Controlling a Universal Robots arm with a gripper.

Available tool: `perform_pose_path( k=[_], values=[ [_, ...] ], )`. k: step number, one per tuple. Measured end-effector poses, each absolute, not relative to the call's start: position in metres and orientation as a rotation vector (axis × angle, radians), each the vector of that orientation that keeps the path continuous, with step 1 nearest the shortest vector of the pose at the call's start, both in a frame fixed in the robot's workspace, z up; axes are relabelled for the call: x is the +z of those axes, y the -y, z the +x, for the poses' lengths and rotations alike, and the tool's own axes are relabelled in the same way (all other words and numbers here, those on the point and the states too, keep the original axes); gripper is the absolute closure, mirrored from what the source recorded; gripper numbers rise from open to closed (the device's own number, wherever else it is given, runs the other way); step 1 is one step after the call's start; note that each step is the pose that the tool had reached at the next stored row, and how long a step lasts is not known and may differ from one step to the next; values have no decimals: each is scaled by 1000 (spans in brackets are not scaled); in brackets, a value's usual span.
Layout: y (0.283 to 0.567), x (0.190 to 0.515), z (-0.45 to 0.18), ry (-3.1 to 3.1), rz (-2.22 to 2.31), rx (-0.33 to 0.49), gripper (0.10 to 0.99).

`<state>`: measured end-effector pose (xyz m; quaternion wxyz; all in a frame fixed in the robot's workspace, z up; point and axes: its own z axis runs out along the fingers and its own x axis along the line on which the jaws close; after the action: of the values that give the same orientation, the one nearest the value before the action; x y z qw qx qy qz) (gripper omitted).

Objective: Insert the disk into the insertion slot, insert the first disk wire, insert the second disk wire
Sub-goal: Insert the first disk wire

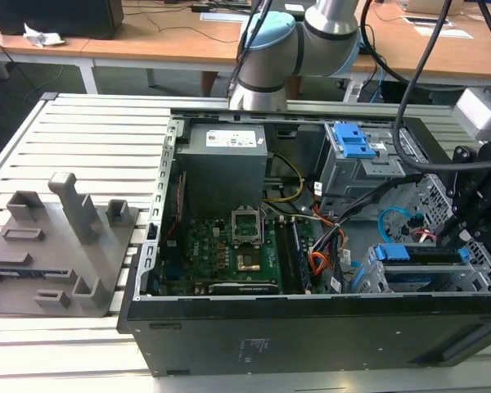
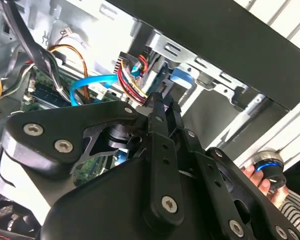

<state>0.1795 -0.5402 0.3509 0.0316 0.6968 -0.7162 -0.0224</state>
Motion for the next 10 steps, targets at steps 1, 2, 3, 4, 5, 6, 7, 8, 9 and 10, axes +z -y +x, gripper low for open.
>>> perform_pose_path(
  k=[1, 2, 3, 4, 5, 6, 7, 8, 9, 10],
  values=[
    [542, 351, 180, 2206, 2146, -69, 898],
    [543, 351, 180, 2206, 2146, -69, 898],
    [543, 350, 180, 2206, 2146, -69, 898],
    [544, 348, 180, 2206, 2146, -69, 898],
    [544, 344, 180, 2206, 2146, -69, 898],
    [544, 343, 180, 2206, 2146, -69, 898],
    [544, 342, 180, 2206, 2146, -69, 898],
    [544, 341, 180, 2206, 2146, -69, 898],
    [544, 341, 180, 2206, 2146, -69, 898],
    [543, 341, 180, 2207, 2147, -72, 898]
  ],
)
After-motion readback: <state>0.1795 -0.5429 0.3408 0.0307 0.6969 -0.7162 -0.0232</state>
